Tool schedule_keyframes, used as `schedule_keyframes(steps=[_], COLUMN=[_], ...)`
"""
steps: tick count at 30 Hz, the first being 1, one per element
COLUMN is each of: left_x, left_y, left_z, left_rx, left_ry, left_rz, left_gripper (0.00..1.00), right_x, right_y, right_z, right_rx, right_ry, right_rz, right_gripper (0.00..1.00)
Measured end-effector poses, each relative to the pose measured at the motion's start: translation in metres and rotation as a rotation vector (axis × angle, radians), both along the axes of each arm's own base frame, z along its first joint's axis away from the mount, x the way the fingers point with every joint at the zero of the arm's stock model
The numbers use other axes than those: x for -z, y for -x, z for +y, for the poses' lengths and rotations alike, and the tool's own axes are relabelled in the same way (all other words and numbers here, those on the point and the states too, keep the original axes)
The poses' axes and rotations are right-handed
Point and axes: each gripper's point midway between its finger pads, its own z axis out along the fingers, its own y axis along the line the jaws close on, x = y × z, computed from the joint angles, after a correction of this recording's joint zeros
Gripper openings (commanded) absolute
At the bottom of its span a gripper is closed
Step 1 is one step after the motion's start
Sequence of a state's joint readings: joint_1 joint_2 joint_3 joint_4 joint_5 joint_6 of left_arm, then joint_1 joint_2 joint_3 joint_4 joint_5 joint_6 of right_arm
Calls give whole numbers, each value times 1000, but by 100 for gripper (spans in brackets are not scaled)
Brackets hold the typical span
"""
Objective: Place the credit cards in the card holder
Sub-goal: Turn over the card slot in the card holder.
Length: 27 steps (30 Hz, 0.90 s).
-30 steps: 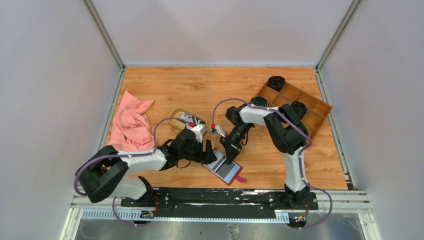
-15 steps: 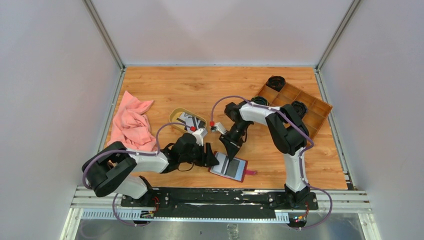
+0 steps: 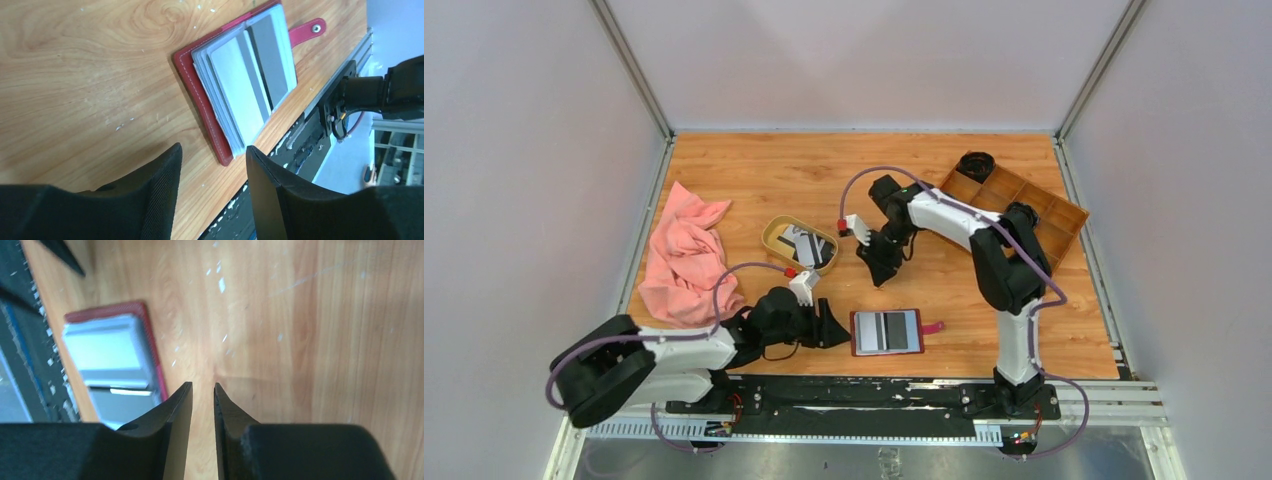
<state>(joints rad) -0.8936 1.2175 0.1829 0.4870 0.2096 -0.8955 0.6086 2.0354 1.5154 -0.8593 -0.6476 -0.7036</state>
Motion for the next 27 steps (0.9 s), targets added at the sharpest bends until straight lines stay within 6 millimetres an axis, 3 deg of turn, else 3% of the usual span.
schedule_keyframes(steps=[4,7,10,13,15,20,27], left_x=[-19,-54,-84,-105,-104,-74,-41], left_y=[-2,-10,-19,-29,-34,-26,-15], left_z=[13,10,-2,-28,-45,-63,-79], left_rx=[-19,-13,15,86,132,231,319], left_ry=[42,111,146,155,141,75,18], left_rz=[-120,-255,-341,-363,-345,-289,-228], left_gripper=[62,60,44,33,30,26,25], right_x=[-36,-82,-104,-88,-68,-37,-31], right_y=[12,33,53,71,77,74,73], right_z=[-22,-43,-48,-47,-48,-59,-62], right_rx=[9,63,107,159,228,409,542], right_ry=[-83,-211,-323,-332,-291,-233,-224], right_rz=[-45,-68,-15,148,281,495,605], right_gripper=[56,57,57,56,56,56,59])
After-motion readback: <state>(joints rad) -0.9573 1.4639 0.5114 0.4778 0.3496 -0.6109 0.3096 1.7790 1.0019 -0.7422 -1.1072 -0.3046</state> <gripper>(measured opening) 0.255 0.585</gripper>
